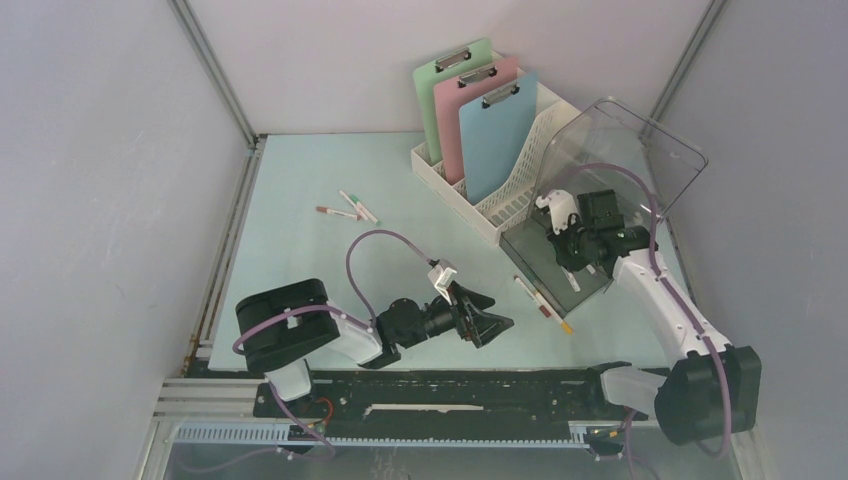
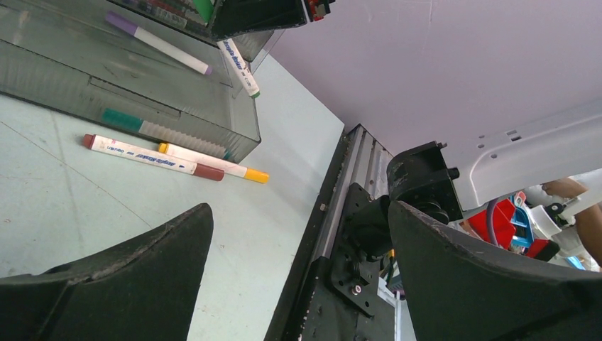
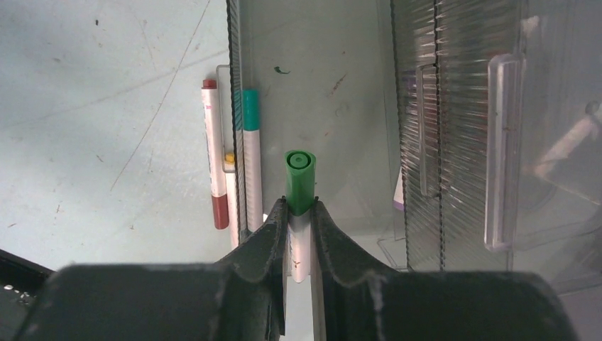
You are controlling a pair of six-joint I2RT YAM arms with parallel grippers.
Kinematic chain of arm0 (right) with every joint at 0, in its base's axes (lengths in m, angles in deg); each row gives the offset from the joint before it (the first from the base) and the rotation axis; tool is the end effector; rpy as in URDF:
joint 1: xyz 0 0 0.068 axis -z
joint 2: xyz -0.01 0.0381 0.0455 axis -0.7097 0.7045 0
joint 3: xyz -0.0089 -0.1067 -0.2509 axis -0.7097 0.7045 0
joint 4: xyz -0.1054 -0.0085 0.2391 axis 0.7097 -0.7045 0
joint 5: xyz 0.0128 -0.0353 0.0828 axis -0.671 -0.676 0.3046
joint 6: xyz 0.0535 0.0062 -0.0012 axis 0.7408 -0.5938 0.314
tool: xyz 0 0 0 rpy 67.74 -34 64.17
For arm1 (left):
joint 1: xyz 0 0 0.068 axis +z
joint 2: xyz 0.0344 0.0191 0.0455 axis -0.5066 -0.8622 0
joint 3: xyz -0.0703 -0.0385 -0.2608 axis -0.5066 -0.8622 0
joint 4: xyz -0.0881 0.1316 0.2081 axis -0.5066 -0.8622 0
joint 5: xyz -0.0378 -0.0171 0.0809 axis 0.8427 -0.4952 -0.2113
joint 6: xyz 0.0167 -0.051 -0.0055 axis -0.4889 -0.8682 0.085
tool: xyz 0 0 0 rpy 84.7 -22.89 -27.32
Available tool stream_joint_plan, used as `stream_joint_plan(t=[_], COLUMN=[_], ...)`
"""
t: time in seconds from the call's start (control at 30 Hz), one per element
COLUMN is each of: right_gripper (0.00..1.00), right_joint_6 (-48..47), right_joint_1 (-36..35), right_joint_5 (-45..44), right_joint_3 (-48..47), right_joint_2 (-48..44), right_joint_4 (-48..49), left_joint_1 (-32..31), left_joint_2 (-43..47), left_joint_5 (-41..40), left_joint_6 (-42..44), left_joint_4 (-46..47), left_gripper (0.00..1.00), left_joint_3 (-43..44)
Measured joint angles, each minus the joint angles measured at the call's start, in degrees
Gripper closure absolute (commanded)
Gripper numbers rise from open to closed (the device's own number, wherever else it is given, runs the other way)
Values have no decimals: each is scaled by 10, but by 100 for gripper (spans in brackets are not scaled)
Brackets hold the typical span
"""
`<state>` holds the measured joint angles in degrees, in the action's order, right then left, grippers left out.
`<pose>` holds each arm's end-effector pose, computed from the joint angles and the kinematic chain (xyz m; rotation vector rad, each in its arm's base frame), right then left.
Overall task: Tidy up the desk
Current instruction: Place the stationery in the drawer.
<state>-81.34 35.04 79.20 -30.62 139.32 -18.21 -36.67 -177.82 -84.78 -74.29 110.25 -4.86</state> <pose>0.2295 0.0464 0.2676 -0.8466 2.3637 0.0698 0.1139 -0.2700 0.1714 0.4080 1.6192 -1.4685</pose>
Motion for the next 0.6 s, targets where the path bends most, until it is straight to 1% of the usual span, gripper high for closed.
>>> stream_joint_plan(t=[0.4, 0.6], right_gripper=[73, 69], right_joint_6=[-2, -2], right_joint_1=[-23, -39], right_joint_5=[-28, -32], right_joint_3=[0, 0], right_joint_2=[58, 74], right_joint_4=[3, -2], left_joint_1=[0, 0], left_joint_2=[1, 3], left_joint_5=[-14, -18], left_joint_6=[0, 1], left_joint_4=[-1, -1], left_gripper=[0, 0], left_joint_3=[-16, -17])
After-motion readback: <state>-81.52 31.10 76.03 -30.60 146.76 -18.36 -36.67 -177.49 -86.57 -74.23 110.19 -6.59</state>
